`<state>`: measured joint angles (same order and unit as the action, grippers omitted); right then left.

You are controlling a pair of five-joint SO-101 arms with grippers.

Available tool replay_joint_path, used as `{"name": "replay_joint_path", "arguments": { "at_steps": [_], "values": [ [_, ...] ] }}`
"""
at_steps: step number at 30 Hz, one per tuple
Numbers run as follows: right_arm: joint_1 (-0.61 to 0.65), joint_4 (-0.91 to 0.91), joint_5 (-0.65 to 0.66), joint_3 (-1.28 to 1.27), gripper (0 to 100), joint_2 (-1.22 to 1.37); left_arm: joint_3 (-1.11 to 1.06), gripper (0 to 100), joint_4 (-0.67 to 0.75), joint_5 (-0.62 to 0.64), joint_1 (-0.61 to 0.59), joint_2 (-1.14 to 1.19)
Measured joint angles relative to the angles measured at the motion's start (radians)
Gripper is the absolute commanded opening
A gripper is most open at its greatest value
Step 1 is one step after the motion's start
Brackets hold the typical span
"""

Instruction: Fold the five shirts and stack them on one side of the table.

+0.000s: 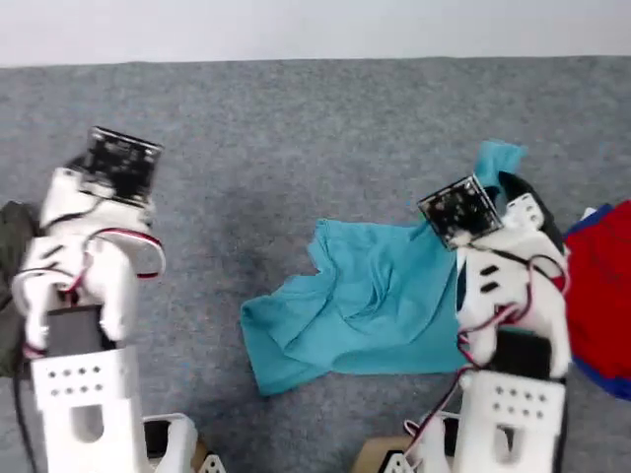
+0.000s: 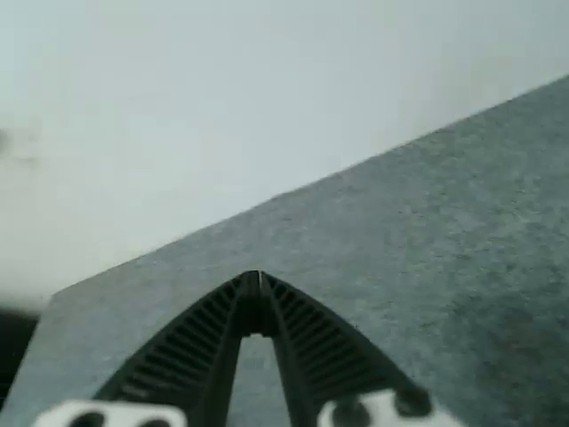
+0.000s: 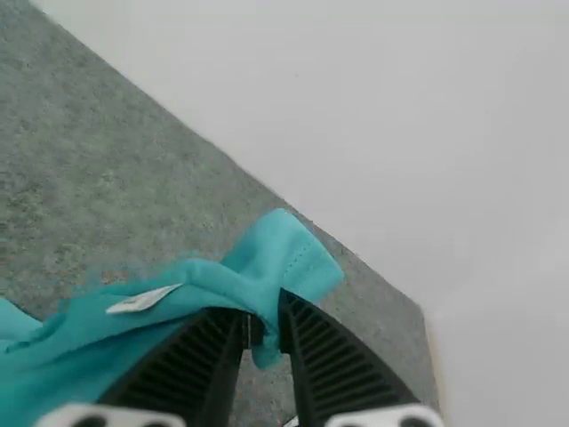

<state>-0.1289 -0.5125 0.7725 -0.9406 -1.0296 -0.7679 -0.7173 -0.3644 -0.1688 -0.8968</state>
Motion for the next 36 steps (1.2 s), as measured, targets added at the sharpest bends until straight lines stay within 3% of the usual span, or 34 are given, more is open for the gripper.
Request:
{"name": "replay_joint_path", "arguments": {
  "at_steps": [7,13,21,27,36],
  "values": [
    [-0.002,0.091,0.000,-0.008,1.0,0.110,-0.044,0,0.026,0.002,0.057,0.000],
    [-0.020,0.091,0.000,-0.008,1.0,0.114,-0.031,0,-0.106,0.092,0.081,0.000],
    [-0.124,0.091,0.002,-0.087,1.0,0.121,-0.063,0,-0.218,0.157,0.287,0.015],
    [-0.124,0.091,0.003,-0.138,1.0,0.121,0.060,0,-0.221,0.227,0.388,0.262],
    [-0.124,0.091,0.005,-0.203,1.0,0.121,0.545,0,-0.379,0.252,0.608,0.833]
  ]
}}
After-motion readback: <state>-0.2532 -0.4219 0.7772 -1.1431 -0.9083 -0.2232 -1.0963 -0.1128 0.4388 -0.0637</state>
